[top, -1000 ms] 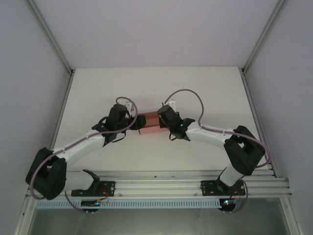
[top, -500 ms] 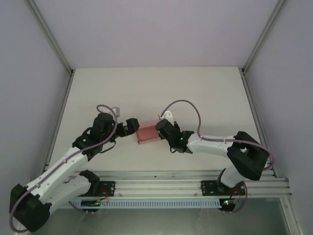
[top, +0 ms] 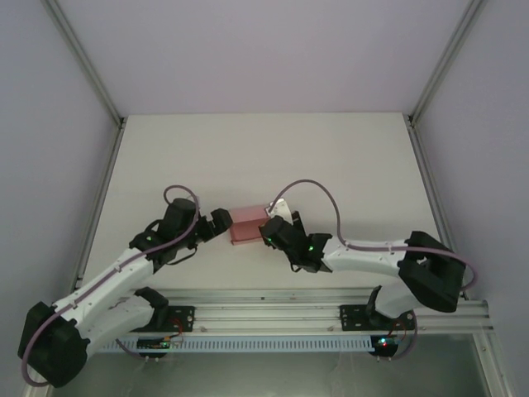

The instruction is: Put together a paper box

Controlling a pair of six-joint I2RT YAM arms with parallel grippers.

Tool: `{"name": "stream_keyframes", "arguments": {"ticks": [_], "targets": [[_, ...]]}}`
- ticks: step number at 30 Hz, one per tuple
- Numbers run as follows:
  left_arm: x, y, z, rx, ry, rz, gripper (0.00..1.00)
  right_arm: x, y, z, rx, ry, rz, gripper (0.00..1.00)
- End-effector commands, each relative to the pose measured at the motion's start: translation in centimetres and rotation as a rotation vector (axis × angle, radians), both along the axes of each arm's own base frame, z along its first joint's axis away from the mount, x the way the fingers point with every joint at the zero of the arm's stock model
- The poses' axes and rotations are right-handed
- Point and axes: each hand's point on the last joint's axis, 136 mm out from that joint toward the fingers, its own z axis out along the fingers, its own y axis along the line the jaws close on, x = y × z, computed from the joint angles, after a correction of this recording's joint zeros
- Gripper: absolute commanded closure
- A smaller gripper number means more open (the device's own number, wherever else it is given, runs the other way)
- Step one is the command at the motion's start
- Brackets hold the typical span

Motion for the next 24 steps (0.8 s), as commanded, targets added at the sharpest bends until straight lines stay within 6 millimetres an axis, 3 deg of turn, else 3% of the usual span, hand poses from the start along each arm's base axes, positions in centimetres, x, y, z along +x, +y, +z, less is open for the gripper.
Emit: {"name": "stream_keyframes", "arguments": {"ticks": [1,2,5,8,11,14,17,20,24], "targets": [[1.0,0.2,1.5,-0.026,-0.030,0.029,0.00,-1.5,-1.6,1.3,0.007,0.024,0.012,0.11],[1.1,0.5,1.9,-0.017,-0.034,0.032,0.00,-2.0,-2.0,1.8,0.010,0.027,0.033,0.01],[1.6,0.9,2.9,-0.007,-0.040,0.030,0.00,-4.0,-2.3,3.5,0.048,0.054,0.139,0.01],[2.4,0.6,3.4,0.001,-0.041,0.015,0.00,-4.8,-2.3,6.6,0.096,0.019,0.229,0.01],[3.3,-0.5,3.1,-0.004,-0.022,-0.028,0.01,-3.2,-2.6,9.7,0.190,0.025,0.207,0.01],[4.0,-1.9,2.4,-0.019,0.007,-0.083,0.00,-1.1,-1.2,10.7,0.273,0.106,0.239,0.01],[4.3,-2.5,1.1,-0.008,0.042,-0.113,0.00,1.8,-0.1,9.3,0.244,0.174,0.199,0.01],[4.3,-2.8,-0.5,-0.006,0.066,-0.133,0.00,3.9,0.5,5.9,0.164,0.274,0.148,0.02],[4.2,-3.5,-2.4,-0.050,0.082,-0.174,0.00,4.1,0.6,1.0,0.115,0.417,0.123,0.01]]}}
